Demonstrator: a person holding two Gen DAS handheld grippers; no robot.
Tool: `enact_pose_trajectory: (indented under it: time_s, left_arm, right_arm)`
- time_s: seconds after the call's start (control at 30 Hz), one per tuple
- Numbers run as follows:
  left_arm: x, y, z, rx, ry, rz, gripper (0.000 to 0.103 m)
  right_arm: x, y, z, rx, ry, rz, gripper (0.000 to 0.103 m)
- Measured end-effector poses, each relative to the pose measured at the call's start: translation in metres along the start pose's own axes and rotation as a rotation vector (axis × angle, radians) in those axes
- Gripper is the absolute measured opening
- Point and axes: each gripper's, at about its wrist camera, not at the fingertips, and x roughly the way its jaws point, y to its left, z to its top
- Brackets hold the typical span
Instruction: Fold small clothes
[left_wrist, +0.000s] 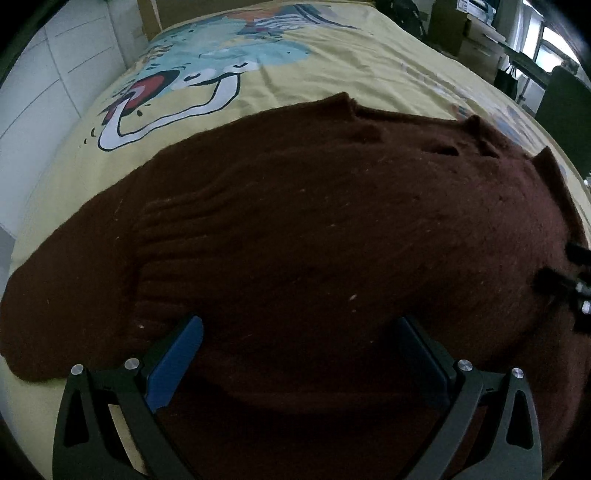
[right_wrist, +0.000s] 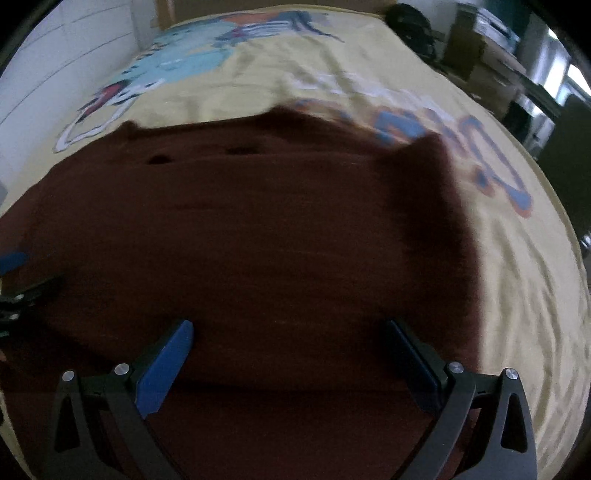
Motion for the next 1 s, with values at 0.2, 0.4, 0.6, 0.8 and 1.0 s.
enact_pose_trajectory:
  time_s: [0.2,0.4,0.6,0.8,1.0]
  left_arm:
    - [-0.002,-0.004,-0.005,-0.005,-0.014,0.007,0.102]
    - [-0.009,-0.003,-0.002,-0.027,-0.012,-0.006,0.102]
    - [-0.050,0.037,-0.006,-0.206,-0.026,-0.090,0.102]
    - [-0.097,0.127,-0.026,-0.393,-0.048,-0.032,0.102]
    - [-0.120,0.227,-0.051,-0.647,-0.041,0.103,0.102]
  right_arm:
    - [-0.001,-0.020,-0.006,0.010,0.008,0.007,0.102]
    - [-0.005,-0.011,-0.005,-0.012,0.019,0.000,0.103]
    - [-0.054,-0.007,-0.015,0.037,-0.042,0.024,0.103]
    - [-0.093,-0.001,-0.035,0.073,-0.063,0.061,0.103]
    - [-0.109,-0.005,-0.054,0.119,-0.062,0.058,0.103]
